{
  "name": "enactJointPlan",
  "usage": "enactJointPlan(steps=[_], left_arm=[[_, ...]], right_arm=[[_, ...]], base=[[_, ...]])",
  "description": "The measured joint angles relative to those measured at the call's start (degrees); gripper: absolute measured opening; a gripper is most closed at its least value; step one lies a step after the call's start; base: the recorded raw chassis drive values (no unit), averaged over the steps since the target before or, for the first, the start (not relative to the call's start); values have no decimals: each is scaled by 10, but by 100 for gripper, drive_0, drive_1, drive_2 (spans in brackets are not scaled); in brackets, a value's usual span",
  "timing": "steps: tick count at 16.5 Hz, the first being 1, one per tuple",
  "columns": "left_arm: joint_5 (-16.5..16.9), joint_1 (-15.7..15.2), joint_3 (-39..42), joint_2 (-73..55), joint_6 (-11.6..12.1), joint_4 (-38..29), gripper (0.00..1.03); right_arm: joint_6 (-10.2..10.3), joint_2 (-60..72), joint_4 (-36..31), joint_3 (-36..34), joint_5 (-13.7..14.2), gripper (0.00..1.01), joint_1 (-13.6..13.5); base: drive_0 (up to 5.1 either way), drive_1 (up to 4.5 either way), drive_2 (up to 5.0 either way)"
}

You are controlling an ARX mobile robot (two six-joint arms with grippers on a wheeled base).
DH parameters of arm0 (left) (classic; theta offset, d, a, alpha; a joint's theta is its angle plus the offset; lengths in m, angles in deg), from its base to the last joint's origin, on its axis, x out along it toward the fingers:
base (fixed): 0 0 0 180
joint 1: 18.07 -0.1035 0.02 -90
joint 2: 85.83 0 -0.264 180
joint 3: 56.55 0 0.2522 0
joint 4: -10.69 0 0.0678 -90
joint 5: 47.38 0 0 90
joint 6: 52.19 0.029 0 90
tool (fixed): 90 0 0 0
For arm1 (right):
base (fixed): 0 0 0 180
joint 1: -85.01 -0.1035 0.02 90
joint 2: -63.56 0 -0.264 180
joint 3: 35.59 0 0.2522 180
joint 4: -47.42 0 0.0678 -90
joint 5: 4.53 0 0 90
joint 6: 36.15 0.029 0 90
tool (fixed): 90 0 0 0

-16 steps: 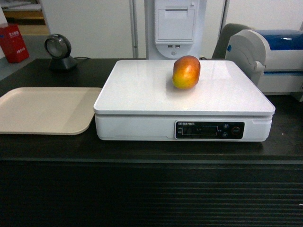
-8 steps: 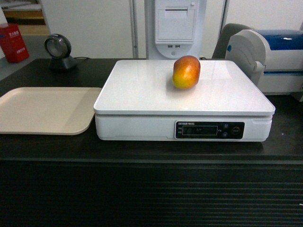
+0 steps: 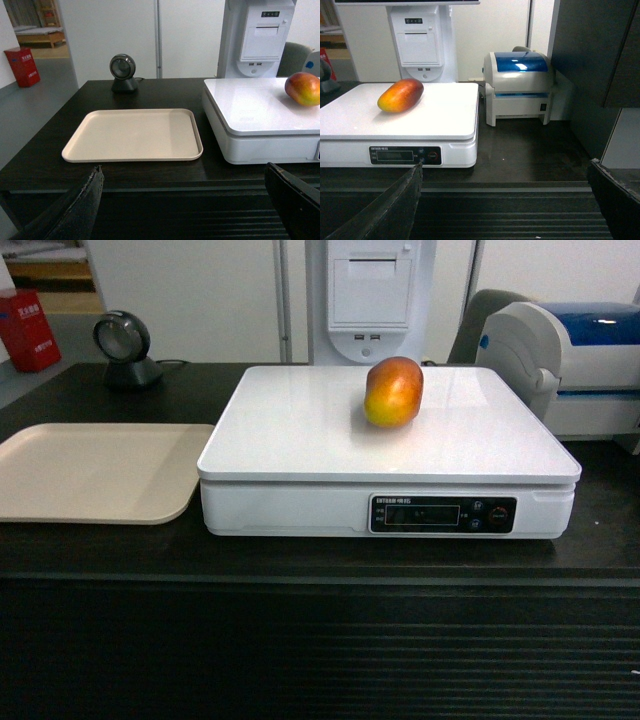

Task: Place dark red mango on scale at checkout

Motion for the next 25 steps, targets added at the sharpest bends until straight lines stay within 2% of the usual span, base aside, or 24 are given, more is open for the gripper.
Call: enactJointPlan(steps=[25], left_arm=[[0, 0, 0, 0, 0, 1, 98]], right_arm=[[0, 0, 1, 0, 0, 98, 0]], base=[[0, 0, 0]])
